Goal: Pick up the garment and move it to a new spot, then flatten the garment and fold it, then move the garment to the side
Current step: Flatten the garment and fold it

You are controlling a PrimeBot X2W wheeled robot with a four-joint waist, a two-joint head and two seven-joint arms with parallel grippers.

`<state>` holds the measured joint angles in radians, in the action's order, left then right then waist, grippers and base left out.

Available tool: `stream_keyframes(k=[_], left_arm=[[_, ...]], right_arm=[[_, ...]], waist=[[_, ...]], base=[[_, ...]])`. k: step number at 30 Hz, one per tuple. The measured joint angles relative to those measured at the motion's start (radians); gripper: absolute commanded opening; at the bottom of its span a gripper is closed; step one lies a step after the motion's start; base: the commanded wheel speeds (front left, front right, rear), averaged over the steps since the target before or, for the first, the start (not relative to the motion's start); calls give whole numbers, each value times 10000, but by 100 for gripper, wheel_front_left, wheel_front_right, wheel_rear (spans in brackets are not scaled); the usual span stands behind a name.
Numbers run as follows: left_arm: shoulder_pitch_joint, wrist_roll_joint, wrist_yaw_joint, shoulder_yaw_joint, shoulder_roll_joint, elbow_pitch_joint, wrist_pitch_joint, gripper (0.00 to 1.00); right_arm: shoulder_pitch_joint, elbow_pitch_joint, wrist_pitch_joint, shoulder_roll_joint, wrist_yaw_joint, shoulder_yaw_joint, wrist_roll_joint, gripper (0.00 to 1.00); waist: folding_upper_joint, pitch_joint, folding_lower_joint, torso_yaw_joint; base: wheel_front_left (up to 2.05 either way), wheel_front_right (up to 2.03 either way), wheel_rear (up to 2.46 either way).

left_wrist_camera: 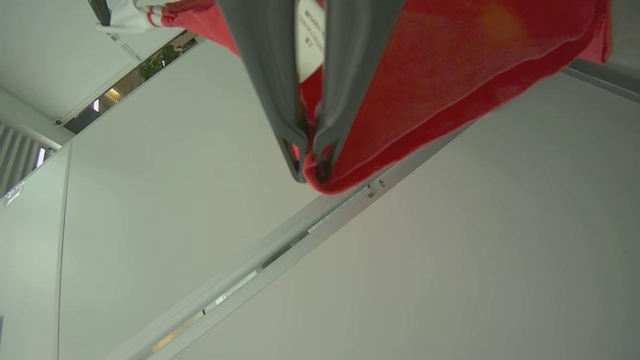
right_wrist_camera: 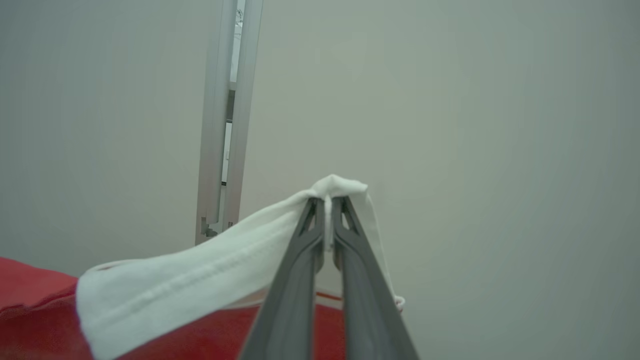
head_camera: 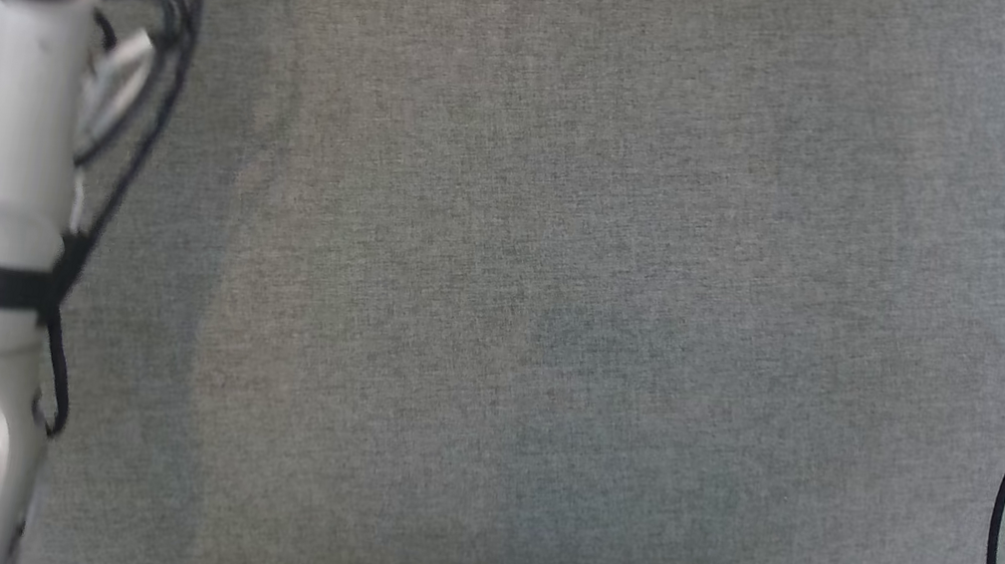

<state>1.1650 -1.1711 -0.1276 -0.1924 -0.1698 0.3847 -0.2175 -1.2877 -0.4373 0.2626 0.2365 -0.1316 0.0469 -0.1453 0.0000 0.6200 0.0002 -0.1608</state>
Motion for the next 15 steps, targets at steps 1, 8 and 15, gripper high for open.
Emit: stream_keyframes(k=[1, 8, 15], left_arm=[[-581, -48, 0, -84, 23, 75, -104, 0], [-3968, -499, 0, -96, 242, -280, -424, 0], [-6820, 1486, -2, -1561, -690, -855, -441, 0]], right_arm=[[477, -107, 0, 46, 0, 150, -293, 0], [3788, 353, -102, 360, -2, -144, -2240, 0], [7590, 2669, -1776, -23, 0, -1135, -3177, 0]], waist=[[0, -33, 0, 33], [0, -709, -1, 201], [0, -1837, -2, 366]], base=[[0, 0, 0], [0, 0, 0], [0, 0, 0]])
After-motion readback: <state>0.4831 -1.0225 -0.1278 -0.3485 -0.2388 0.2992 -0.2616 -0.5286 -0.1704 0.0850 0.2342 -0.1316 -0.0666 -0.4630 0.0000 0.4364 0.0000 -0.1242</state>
